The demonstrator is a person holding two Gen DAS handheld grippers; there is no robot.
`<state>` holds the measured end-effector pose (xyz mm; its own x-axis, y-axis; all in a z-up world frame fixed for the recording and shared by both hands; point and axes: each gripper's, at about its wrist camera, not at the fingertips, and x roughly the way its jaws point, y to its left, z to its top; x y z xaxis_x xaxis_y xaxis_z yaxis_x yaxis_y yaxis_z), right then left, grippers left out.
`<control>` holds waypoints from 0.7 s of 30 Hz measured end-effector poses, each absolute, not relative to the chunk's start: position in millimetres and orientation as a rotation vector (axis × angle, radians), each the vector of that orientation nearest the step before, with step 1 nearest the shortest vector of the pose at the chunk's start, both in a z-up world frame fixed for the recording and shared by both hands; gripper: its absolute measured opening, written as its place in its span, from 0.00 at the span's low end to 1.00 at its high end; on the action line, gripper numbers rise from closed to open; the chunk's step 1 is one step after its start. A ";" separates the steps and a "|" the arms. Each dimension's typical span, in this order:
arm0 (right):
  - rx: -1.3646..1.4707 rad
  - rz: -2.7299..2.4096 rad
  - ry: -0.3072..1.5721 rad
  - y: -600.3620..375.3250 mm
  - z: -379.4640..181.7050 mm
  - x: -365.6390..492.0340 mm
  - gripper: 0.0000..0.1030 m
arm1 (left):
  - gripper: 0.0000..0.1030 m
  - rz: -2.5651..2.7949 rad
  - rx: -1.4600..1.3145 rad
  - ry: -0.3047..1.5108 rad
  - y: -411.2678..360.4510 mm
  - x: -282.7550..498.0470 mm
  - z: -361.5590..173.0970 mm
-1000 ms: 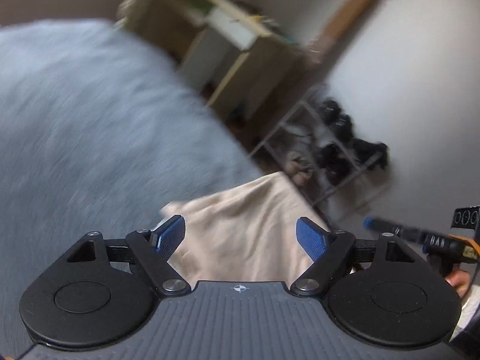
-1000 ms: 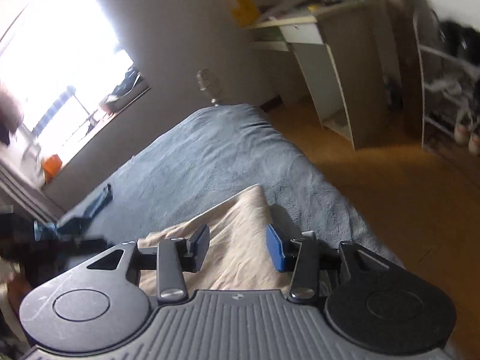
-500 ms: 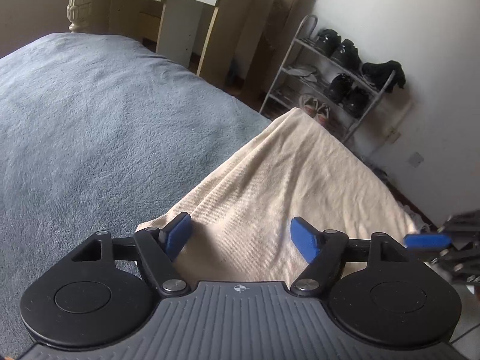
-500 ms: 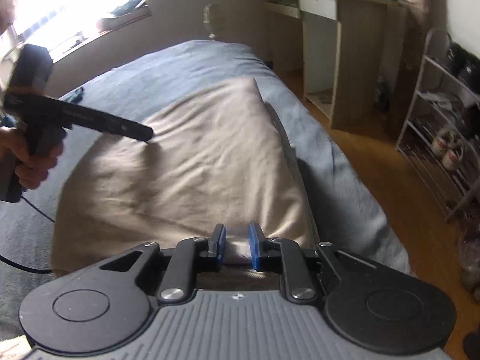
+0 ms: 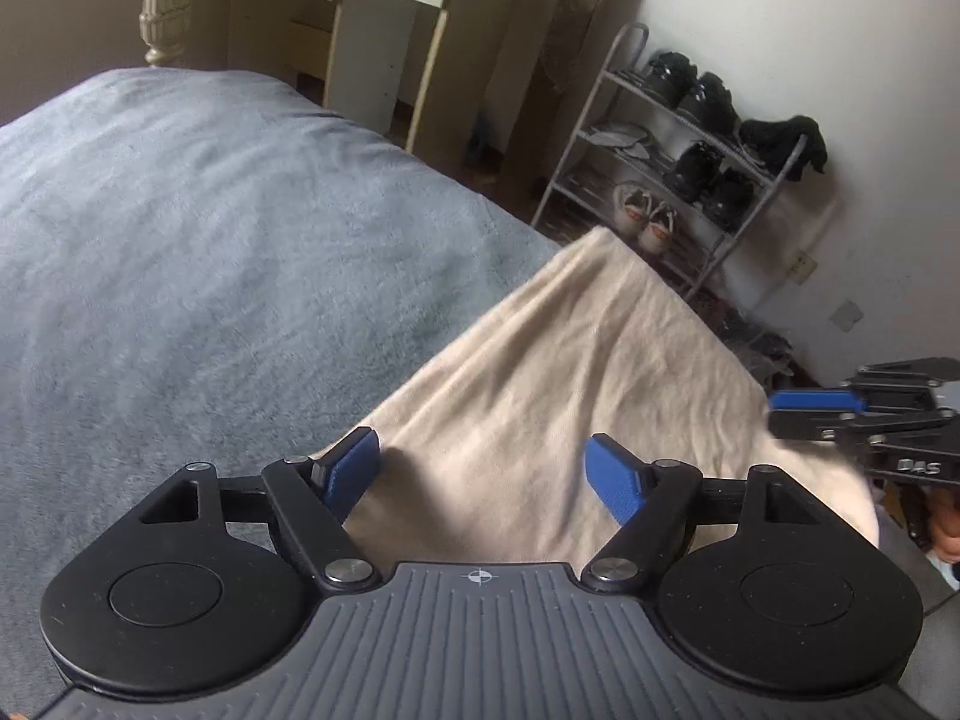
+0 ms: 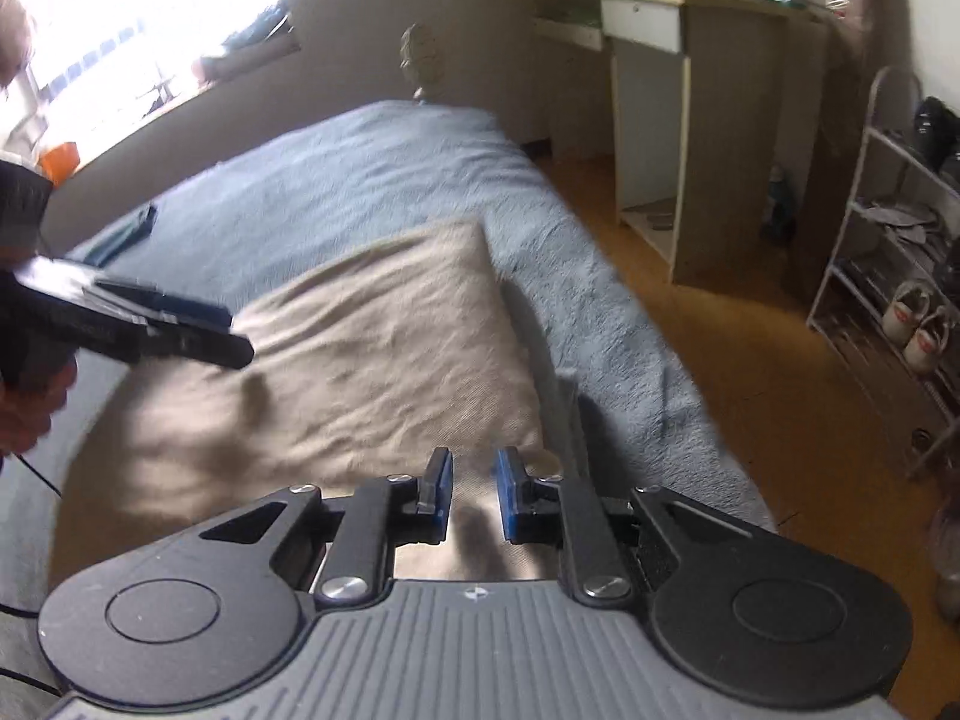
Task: Fold clothes
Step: 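Lower the folded beige trousers onto the clothes stack and open both grippers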
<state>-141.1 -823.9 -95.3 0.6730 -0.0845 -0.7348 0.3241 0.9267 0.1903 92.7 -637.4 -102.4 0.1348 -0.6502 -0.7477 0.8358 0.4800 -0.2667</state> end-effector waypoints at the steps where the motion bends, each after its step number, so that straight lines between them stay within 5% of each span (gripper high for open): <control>1: 0.320 -0.237 0.784 -822.2 -85.1 -147.9 0.18 | 0.74 -1.093 0.218 0.920 -630.9 90.5 -93.1; 7: 0.353 -0.187 0.737 -780.5 -33.4 -195.7 0.18 | 0.80 -1.406 0.337 0.785 -593.6 22.3 -47.2; 14: 0.351 -0.263 0.861 -735.9 -46.8 -194.4 0.17 | 0.79 -1.500 0.784 0.635 -592.5 -64.7 -100.1; 21: 0.375 -0.404 0.940 -701.8 -43.6 -198.8 0.20 | 0.80 -1.375 0.548 0.696 -540.8 -51.8 -31.4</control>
